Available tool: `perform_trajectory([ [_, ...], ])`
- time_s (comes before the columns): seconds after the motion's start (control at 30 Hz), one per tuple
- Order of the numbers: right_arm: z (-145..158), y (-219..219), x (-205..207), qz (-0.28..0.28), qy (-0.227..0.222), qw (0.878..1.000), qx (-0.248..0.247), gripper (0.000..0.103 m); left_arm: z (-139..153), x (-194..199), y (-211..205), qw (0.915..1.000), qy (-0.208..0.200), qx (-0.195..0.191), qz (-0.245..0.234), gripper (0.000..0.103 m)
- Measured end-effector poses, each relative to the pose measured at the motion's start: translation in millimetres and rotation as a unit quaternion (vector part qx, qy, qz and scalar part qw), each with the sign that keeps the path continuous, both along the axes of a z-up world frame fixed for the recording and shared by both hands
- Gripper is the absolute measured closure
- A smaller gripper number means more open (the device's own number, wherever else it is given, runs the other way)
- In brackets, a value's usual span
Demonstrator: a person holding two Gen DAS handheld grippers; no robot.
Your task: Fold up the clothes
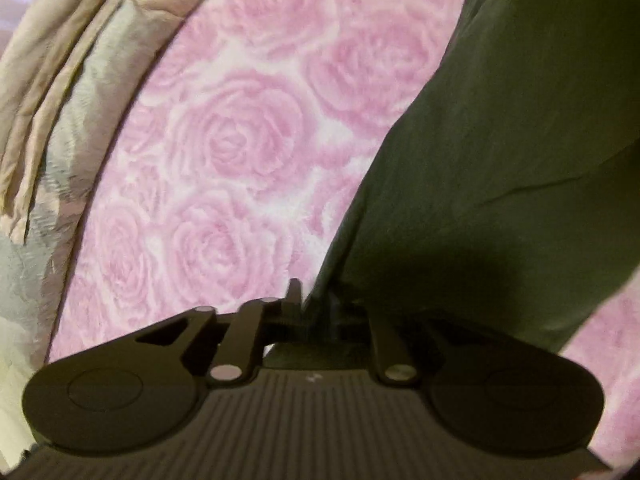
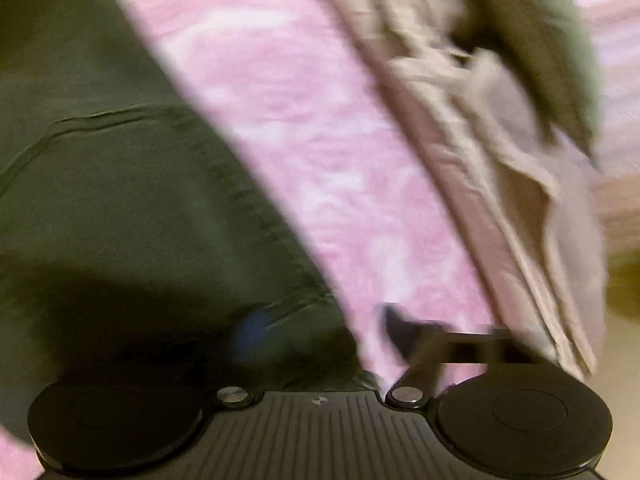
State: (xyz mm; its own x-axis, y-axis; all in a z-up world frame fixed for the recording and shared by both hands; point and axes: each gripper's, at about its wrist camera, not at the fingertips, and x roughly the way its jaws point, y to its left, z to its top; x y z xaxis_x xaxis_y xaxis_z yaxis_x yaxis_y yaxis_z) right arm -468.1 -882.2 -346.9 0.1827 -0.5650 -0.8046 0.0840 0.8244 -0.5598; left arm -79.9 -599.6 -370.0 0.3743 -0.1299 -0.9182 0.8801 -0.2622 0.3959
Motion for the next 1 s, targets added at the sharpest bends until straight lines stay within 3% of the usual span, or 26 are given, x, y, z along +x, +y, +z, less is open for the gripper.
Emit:
perform_trajectory([
  [0.07,16,-11,-10,-0.050,-0.039,0.998,0.015,0.018,0,-1,0,1.0000,-0.007,-0.002,0.000,0.080],
  [0.17,42,-20,-36,-0.126,-0.098,0.987,0.032,0.018,26,2,2,0.9980,-0.004,-0.046,0.044,0.080],
  [0.23,56,-20,-60,-0.190,-0.148,0.969,0.056,0.018,50,-4,4,0.9938,0.005,-0.087,0.069,0.081],
  [0.27,60,-20,-77,-0.232,-0.176,0.954,0.077,0.018,63,-11,5,0.9911,0.013,-0.109,0.076,0.081],
  [0.33,66,-19,-111,-0.315,-0.232,0.913,0.118,0.018,80,-36,4,0.9881,0.040,-0.132,0.068,0.081],
  [0.37,62,-16,-131,-0.361,-0.257,0.885,0.144,0.018,85,-55,2,0.9879,0.054,-0.136,0.051,0.080],
  [0.43,48,-5,-169,-0.444,-0.298,0.820,0.203,0.018,90,-100,-2,0.9872,0.080,-0.138,0.005,0.070],
  [0.5,34,6,-205,-0.515,-0.332,0.748,0.256,0.018,90,-150,-7,0.9844,0.099,-0.137,-0.049,0.069],
  [0.53,26,14,-216,-0.529,-0.343,0.726,0.274,0.018,87,-175,-4,0.9810,0.100,-0.140,-0.090,0.068],
  [0.6,11,25,-231,-0.545,-0.374,0.687,0.301,0.018,81,-225,2,0.9684,0.098,-0.147,-0.176,0.061],
  [0.63,4,27,-237,-0.553,-0.395,0.663,0.314,0.018,78,-250,6,0.9593,0.096,-0.151,-0.219,0.058],
  [0.73,-19,25,-242,-0.577,-0.459,0.585,0.337,0.018,69,-325,16,0.9209,0.091,-0.159,-0.344,0.058],
  [0.77,-25,25,-244,-0.579,-0.475,0.569,0.340,0.018,66,-350,19,0.9046,0.089,-0.161,-0.385,0.058],
  [0.8,-27,26,-245,-0.578,-0.486,0.559,0.342,0.018,59,-365,20,0.8948,0.082,-0.162,-0.408,0.060],
  [0.83,-29,26,-246,-0.578,-0.496,0.550,0.343,0.019,53,-377,19,0.8879,0.075,-0.164,-0.423,0.065],
  [1.0,-33,26,-255,-0.566,-0.537,0.515,0.355,0.025,19,-415,10,0.8580,0.022,-0.168,-0.485,0.067],
])
